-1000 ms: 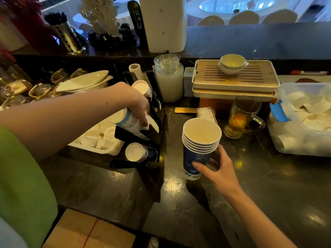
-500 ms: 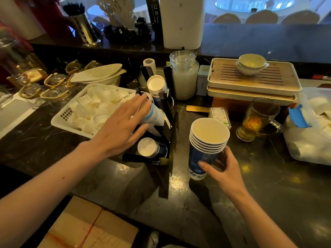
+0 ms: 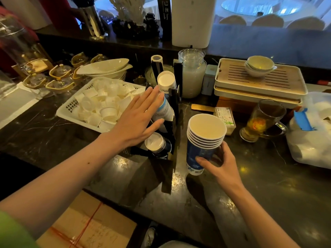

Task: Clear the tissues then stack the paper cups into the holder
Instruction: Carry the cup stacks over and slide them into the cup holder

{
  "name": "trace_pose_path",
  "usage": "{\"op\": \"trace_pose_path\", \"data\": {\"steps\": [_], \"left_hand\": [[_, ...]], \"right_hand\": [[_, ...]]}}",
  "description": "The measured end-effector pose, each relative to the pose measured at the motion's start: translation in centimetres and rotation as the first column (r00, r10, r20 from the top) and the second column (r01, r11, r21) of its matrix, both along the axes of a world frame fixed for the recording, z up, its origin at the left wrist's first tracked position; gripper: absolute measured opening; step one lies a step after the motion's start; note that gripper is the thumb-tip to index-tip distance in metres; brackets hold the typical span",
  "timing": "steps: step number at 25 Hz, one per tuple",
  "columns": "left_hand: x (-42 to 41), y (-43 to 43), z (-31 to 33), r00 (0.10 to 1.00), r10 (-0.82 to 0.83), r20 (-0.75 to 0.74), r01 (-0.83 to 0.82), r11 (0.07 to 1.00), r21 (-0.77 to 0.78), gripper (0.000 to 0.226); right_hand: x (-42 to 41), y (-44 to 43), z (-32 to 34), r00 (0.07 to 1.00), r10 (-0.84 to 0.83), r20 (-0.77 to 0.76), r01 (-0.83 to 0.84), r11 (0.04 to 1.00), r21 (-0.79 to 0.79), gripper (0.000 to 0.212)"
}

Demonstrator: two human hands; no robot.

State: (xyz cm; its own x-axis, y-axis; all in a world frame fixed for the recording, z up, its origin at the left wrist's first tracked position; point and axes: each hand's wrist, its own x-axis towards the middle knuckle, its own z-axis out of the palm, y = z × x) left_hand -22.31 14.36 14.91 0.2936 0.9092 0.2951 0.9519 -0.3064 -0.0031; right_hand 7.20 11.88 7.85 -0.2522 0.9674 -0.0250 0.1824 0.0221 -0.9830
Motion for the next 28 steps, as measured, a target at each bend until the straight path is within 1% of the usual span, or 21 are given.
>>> {"op": "trace_pose_path", "data": {"steps": [3, 4, 6, 8, 10, 12, 15, 18, 20, 22, 24, 26, 28], "left_hand": [[0.5, -0.6, 0.2, 0.999, -0.008, 0.053, 0.008, 1.0, -0.014, 0.071], [0.7, -1.1, 0.1, 0.995, -0.009, 0.099, 0.009, 1.0, -0.005, 0.071], [1.1, -2.8, -0.1, 0.97, -0.026, 0.243, 0.015, 0.999, 0.046, 0.072], [1.5, -5.1, -0.5, 0.897, -0.099, 0.43, 0.049, 0.991, 0.125, 0.075], [2.1, -7.6, -1.3, 0.807, -0.172, 0.565, 0.111, 0.984, 0.141, 0.083], [2.5, -9.7, -1.8, 0.777, -0.185, 0.602, 0.177, 0.981, 0.073, 0.096], [1.9, -10.4, -1.5, 0.785, -0.14, 0.604, 0.22, 0.973, -0.061, 0.112], [0.2, -10.0, -0.6, 0.781, -0.179, 0.599, 0.293, 0.951, -0.097, 0.126], [-0.5, -10.1, -0.3, 0.746, -0.183, 0.64, 0.341, 0.931, -0.132, 0.132], [-1.0, -10.6, -0.5, 0.677, -0.131, 0.725, 0.36, 0.917, -0.17, 0.133], [-1.4, -11.4, -1.1, 0.6, -0.049, 0.799, 0.349, 0.914, -0.206, 0.128], [-1.6, -12.2, -1.9, 0.494, 0.034, 0.869, 0.342, 0.911, -0.231, 0.12], [-1.5, -12.9, -2.5, 0.371, 0.101, 0.923, 0.343, 0.909, -0.238, 0.114]], "right_hand": [[-0.3, -0.3, 0.3, 0.999, 0.023, 0.032, -0.024, 1.0, 0.019, 0.087], [-0.4, -0.5, 0.5, 0.999, 0.029, 0.035, -0.03, 0.999, 0.023, 0.087], [-0.5, -0.8, 0.8, 0.998, 0.049, 0.037, -0.05, 0.998, 0.04, 0.085], [-0.7, -1.3, 1.4, 0.997, 0.072, 0.037, -0.074, 0.996, 0.049, 0.081], [-1.2, -1.8, 2.1, 0.994, 0.105, 0.027, -0.107, 0.993, 0.041, 0.078], [-1.9, -2.1, 2.9, 0.989, 0.151, 0.0, -0.15, 0.988, 0.042, 0.076], [-3.4, -2.5, 4.1, 0.972, 0.226, -0.061, -0.224, 0.974, 0.037, 0.077], [-5.2, -2.7, 5.6, 0.948, 0.301, -0.102, -0.299, 0.953, 0.042, 0.085], [-6.3, -2.9, 6.3, 0.936, 0.34, -0.091, -0.335, 0.94, 0.067, 0.089], [-7.0, -3.1, 6.7, 0.93, 0.36, -0.072, -0.357, 0.933, 0.051, 0.086], [-7.1, -3.1, 7.2, 0.919, 0.385, -0.089, -0.39, 0.92, -0.04, 0.079], [-6.7, -2.9, 7.8, 0.898, 0.424, -0.115, -0.437, 0.89, -0.13, 0.073], [-6.6, -2.8, 8.3, 0.876, 0.471, -0.102, -0.482, 0.863, -0.152, 0.075]]}}
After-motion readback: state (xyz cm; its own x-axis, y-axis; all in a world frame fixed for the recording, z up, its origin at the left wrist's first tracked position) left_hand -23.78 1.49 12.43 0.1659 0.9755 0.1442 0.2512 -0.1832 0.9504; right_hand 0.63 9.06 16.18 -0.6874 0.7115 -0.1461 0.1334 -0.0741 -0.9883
